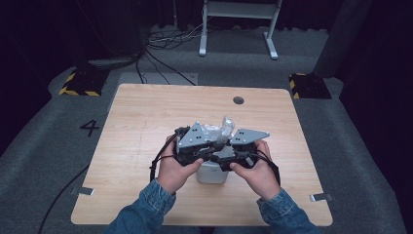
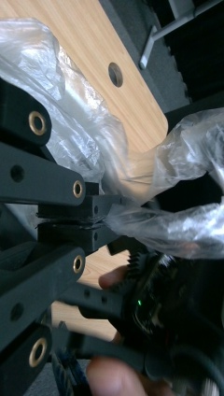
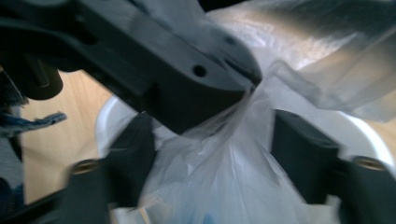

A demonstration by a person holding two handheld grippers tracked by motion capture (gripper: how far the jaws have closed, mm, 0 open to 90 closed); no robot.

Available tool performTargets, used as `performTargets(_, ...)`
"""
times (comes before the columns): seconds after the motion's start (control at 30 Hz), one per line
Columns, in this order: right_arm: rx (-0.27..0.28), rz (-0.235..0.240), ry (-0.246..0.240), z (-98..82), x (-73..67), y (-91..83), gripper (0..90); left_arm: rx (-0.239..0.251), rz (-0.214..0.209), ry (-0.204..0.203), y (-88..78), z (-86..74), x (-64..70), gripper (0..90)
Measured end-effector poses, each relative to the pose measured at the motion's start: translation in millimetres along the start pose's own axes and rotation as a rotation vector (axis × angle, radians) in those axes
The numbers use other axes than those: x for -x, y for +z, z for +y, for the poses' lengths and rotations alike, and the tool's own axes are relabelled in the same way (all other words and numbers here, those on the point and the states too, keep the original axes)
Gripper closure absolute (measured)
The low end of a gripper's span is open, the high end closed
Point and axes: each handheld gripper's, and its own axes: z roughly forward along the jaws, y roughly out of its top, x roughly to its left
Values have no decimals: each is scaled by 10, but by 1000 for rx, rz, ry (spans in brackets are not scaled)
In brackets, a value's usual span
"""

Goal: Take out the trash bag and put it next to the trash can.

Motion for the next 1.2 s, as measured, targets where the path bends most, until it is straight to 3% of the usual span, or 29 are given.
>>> performTargets(0.17,-41,48,-6,14,38,1,827,8,-10,-6,-20,-25,5,874)
performTargets(0.23,-45,54,-14,9,34,-11,887,25,-31,-16,-32,-35,0,851)
performTargets(0.3,-50,42,-31,11,22,-27,895,71,-30,-14,-61,-32,17,721)
performTargets(0.37,-34,34,-31,12,23,-51,897,102,35,17,-99,-19,36,532)
performTargets(0.53,2,18,-33,54,27,-134,898,97,100,27,-232,-20,11,356)
performTargets(0.77,26,9,-44,140,32,-240,897,96,158,30,-466,-60,-9,311)
performTargets(0.83,38,9,-52,193,33,-284,897,93,191,28,-591,-97,-35,295)
performTargets(1.07,69,3,-69,310,24,-379,896,98,249,-1,-845,-221,-119,286)
performTargets(1.2,90,1,-79,386,21,-436,896,74,278,-14,-961,-326,-153,286)
